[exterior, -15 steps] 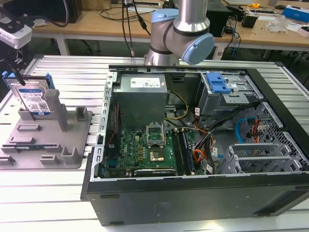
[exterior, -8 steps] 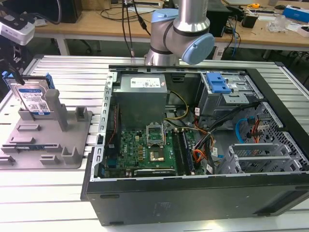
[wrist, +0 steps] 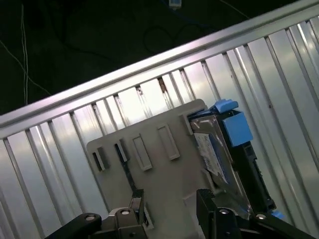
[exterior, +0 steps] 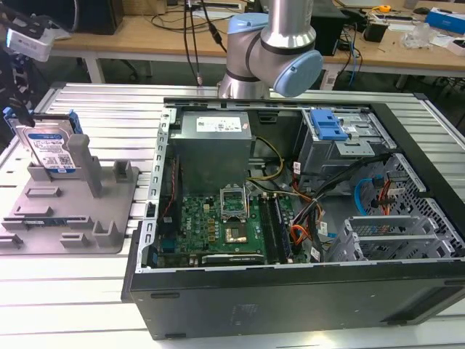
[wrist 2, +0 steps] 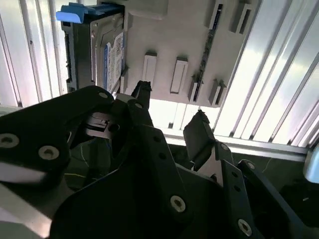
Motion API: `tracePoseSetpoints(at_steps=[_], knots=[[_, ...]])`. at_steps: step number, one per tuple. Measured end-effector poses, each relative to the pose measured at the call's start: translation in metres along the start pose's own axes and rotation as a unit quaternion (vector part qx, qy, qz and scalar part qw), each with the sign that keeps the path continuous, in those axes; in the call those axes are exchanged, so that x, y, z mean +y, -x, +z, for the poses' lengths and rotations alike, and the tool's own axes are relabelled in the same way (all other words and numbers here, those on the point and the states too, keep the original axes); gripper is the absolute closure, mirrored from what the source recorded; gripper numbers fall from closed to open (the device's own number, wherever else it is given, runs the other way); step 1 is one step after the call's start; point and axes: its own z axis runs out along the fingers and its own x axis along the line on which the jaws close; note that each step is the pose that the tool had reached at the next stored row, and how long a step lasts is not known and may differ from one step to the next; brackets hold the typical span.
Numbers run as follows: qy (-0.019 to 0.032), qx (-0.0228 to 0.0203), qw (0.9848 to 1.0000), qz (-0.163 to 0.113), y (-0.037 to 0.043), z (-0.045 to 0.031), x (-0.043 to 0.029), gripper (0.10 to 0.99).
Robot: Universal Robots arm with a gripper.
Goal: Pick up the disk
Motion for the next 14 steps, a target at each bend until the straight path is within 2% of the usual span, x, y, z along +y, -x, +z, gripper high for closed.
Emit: tracePoseSetpoints(at_steps=[3,7,8,14], knots=[[0.0000,0.0016,0.9993,-0.038,0.0000,0.0008,0.0000,0.545],[-0.0003,0.0040,0.9961,-0.089,0.0000,0.0022,-0.0001,0.545],[-0.0004,0.0045,0.9957,-0.093,0.0000,0.0022,0.0000,0.545],[-0.0004,0.0046,0.9957,-0.093,-0.0004,0.0022,0.0014,0.545]])
